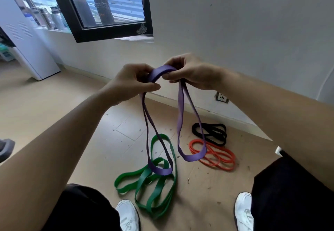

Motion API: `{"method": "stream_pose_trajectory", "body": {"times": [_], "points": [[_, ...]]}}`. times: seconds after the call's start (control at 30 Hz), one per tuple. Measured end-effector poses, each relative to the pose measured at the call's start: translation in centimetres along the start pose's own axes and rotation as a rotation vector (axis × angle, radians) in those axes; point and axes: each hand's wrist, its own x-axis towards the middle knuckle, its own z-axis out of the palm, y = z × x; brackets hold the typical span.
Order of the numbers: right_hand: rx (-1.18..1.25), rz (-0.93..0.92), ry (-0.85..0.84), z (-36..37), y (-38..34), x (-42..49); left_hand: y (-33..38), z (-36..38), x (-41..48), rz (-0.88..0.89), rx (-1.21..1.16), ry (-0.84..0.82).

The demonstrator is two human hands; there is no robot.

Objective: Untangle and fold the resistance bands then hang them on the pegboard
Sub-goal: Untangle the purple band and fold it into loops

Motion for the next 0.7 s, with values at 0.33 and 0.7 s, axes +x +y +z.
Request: {"method": "stream_pose_trajectory", "body": {"times": [0.33,0.7], "points": [[0.091,0.013,0.106,-1.3,1.1,-2.5,0.2,1.5,0.2,-0.042,-0.255,0.063],[0.002,0.059,0.015,1.6,2.8,-2.3,1.2,2.3,0.6,-0.02,-0.329,0.082]]}}
